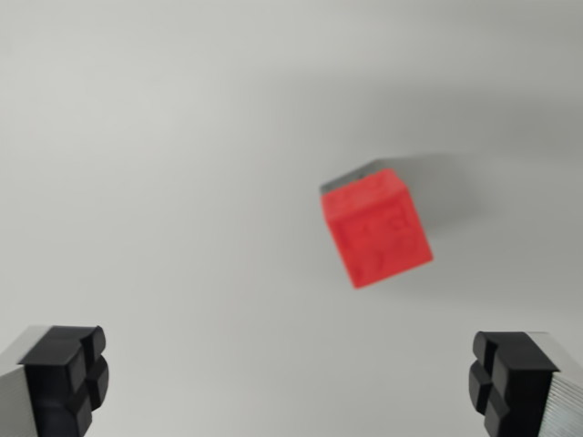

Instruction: Destack cube

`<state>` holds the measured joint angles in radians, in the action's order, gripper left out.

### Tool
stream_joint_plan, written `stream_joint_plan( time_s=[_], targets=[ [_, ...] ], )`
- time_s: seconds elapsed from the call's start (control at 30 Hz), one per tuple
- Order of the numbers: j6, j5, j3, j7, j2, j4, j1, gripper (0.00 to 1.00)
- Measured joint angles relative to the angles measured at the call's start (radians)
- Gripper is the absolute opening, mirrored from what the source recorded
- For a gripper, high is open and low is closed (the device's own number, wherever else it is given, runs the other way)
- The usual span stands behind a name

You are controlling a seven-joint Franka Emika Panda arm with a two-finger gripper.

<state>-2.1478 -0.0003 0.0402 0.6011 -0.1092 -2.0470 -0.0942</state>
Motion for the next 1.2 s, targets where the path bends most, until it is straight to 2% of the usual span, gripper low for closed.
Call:
stream_joint_plan(
  time_s=[0.2,0.77,1.2],
  targets=[
    [-0.04,0.001,0.005,-0.116,-0.003,-0.036,-0.018,1.0],
    [-0.181,0.008,0.018,-0.524,-0.04,-0.137,-0.088,1.0],
    [-0.31,0.016,0.016,-0.548,-0.143,-0.166,-0.092,1.0]
  ],
)
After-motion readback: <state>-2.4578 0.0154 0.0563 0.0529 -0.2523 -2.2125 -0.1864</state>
